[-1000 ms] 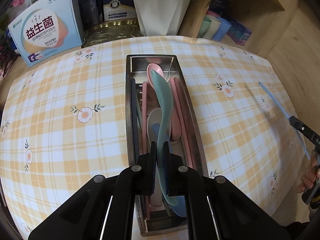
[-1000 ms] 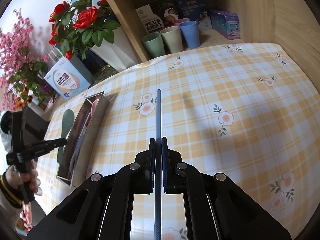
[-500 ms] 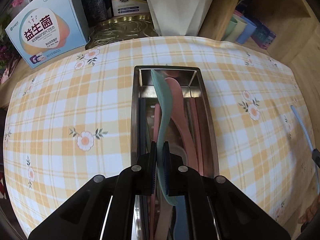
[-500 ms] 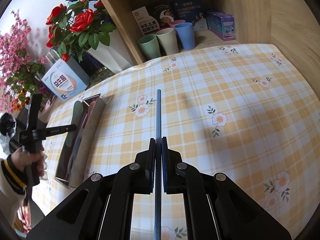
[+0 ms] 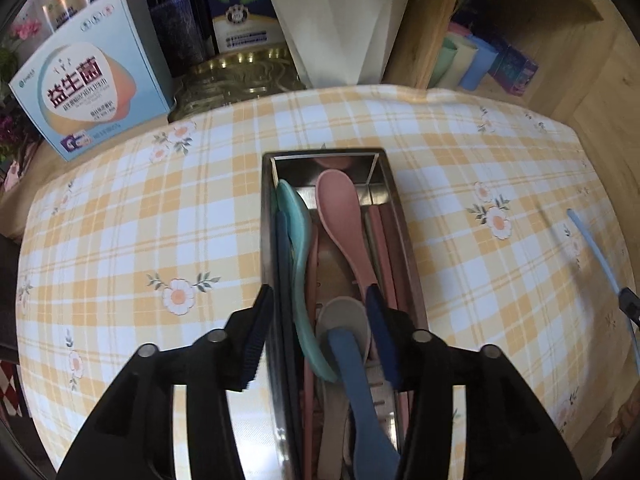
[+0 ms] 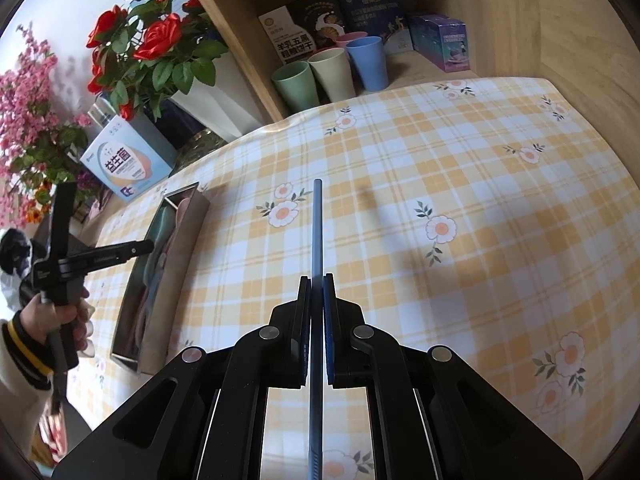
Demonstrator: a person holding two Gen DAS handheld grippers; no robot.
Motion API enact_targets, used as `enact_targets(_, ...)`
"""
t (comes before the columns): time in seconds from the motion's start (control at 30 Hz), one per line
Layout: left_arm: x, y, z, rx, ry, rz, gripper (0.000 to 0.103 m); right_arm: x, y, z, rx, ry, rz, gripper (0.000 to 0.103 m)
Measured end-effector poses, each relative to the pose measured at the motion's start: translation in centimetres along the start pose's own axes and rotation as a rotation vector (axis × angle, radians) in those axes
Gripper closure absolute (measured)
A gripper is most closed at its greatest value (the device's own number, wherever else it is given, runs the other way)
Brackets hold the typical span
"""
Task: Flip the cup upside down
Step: 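Lower the mint-green spoon into the steel tray and open the left tool, then lower the blue chopstick into the steel tray and open the right tool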
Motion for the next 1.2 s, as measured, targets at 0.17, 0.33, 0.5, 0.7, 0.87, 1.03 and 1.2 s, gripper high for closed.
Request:
enact_targets(0.17,-3.5,0.2,0.4,0.000,-0.082,-0.031,0.023,0.2,1.6,0.0,-0.016,0.012,0.011,0.098)
enact_targets(0.33,-7.1,1.1,0.4,0.018,-0.153,-0.037,0.006,0.5,3.9,-0.1,-0.048,0.027,0.019,0.097)
enact_targets(0.5,-9.5,2.7,-0.2,0.019,-0.188,-0.039,0.006,1.0,6.6,-0.1,-0.077,0.043,0.029,0.097)
enact_targets(0.7,-12.0,4.8,-0.9,-0.015,-0.244,-0.061,0.006,2.6,11.3,-0.4,-0.128,0.083,0.044,0.098)
enact_targets(0.87,-13.2,7.0,-1.3,-0.060,-0.279,-0.066,0.006,4.8,15.3,-0.9,-0.156,0.124,0.055,0.098)
enact_targets(1.03,-13.5,8.9,-1.9,-0.099,-0.293,-0.058,0.006,7.1,18.5,-1.8,-0.170,0.174,0.052,0.098)
enact_targets(1.2,-13.6,10.4,-2.7,-0.128,-0.294,-0.051,0.006,9.1,20.5,-2.7,-0.167,0.213,0.035,0.098)
Point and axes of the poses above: each gripper's, at about its wrist camera, not at the fingertips, and x roughly the way its jaws point, y to its left, z to its top, the point moved 10 cm from there along x, roughly the way its jaws point, and after that the axes turned 14 degrees about -y, right-handed, at the moved point
